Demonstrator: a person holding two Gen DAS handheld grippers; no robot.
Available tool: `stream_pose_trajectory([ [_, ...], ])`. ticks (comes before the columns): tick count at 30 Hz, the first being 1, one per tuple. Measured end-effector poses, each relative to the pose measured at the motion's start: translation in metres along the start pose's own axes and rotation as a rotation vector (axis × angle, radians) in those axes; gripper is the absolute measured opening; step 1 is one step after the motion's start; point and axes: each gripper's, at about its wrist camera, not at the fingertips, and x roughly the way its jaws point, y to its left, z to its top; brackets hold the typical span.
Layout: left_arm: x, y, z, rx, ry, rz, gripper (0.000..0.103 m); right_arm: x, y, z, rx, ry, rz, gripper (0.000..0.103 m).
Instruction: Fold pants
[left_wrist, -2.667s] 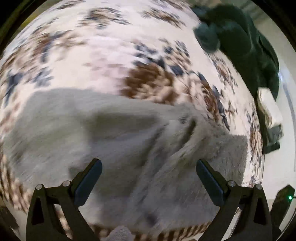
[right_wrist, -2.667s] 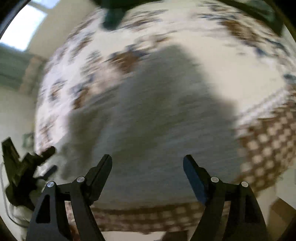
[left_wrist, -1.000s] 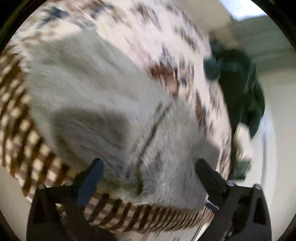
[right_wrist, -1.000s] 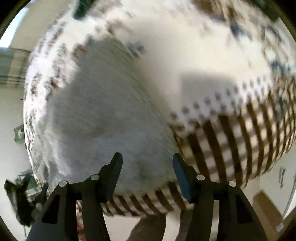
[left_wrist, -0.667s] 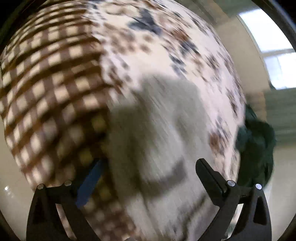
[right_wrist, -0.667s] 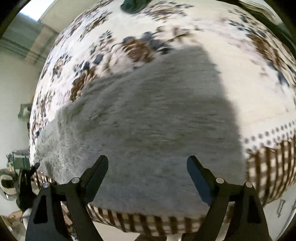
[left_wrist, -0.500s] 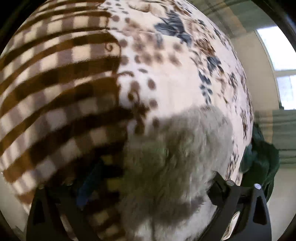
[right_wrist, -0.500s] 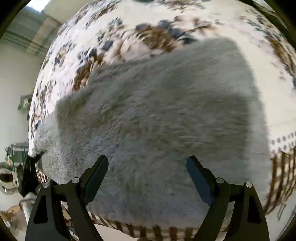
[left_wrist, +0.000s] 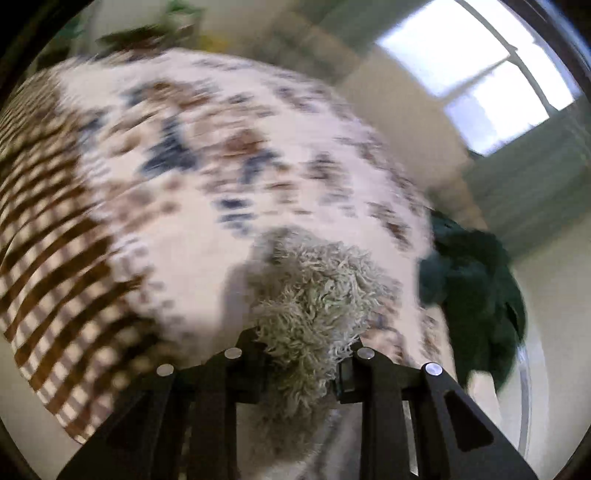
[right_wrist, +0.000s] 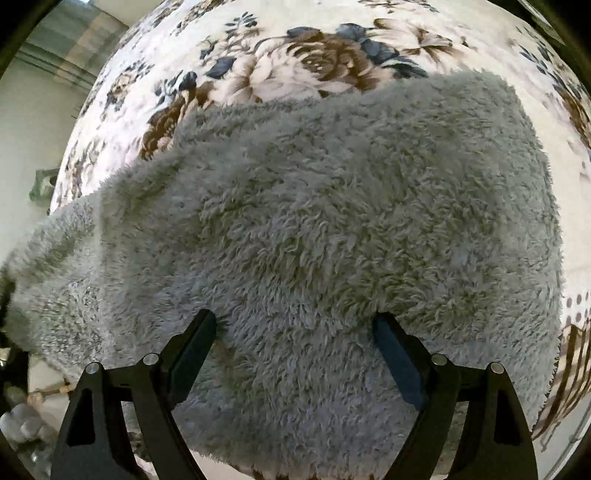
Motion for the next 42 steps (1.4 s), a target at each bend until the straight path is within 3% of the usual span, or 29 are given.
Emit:
stream_pose_trajectory([
  [5, -0.019, -0.107, -0.031, 0.225, 0.047, -0.149, 0.022, -0.036, -0.032, -0.001, 0.08, -0.065, 0.055, 0.089],
  [9, -0.01, -0.187, -0.083, 0.386, 0.159, -0.244, 0.022, -0.071, -0.074, -0.008, 0.166, -0.117, 0.082, 0.089],
  [12, 0.013, -0.232, -0.132, 0.431, 0.28, -0.302, 0.022, -0.095, -0.118, -0.018, 0.227, -0.138, 0.068, 0.089],
  [20, 0.089, -0.289, -0.256, 0.57, 0.529, -0.3, 0.021, -0.132, -0.244, -0.054, 0.397, -0.169, -0.05, 0.089],
  [25, 0.108, -0.306, -0.307, 0.667, 0.648, -0.261, 0.023, -0.146, -0.29, -0.064, 0.458, -0.187, -0.08, 0.089],
  [26, 0.108, -0.31, -0.315, 0.681, 0.682, -0.241, 0.027, -0.147, -0.294, -0.065, 0.465, -0.188, -0.075, 0.089],
  [28, 0.104, -0.316, -0.319, 0.694, 0.719, -0.217, 0.038, -0.149, -0.303, -0.065, 0.484, -0.193, -0.057, 0.089],
  [30, 0.091, -0.322, -0.314, 0.709, 0.711, -0.225, 0.062, -0.15, -0.309, -0.065, 0.504, -0.2, -0.009, 0.089],
  [31, 0.084, -0.324, -0.309, 0.702, 0.71, -0.243, 0.085, -0.149, -0.311, -0.064, 0.518, -0.198, 0.038, 0.091],
  [32, 0.076, -0.326, -0.301, 0.69, 0.706, -0.262, 0.091, -0.148, -0.311, -0.063, 0.527, -0.197, 0.071, 0.096],
  [35, 0.061, -0.321, -0.281, 0.669, 0.686, -0.274, 0.092, -0.142, -0.303, -0.054, 0.542, -0.202, 0.167, 0.097],
  [38, 0.055, -0.299, -0.238, 0.618, 0.638, -0.237, 0.092, -0.136, -0.287, -0.04, 0.529, -0.207, 0.258, 0.097],
  [42, 0.066, -0.251, -0.183, 0.619, 0.535, -0.061, 0.092, -0.124, -0.264, -0.018, 0.508, -0.21, 0.38, 0.097],
])
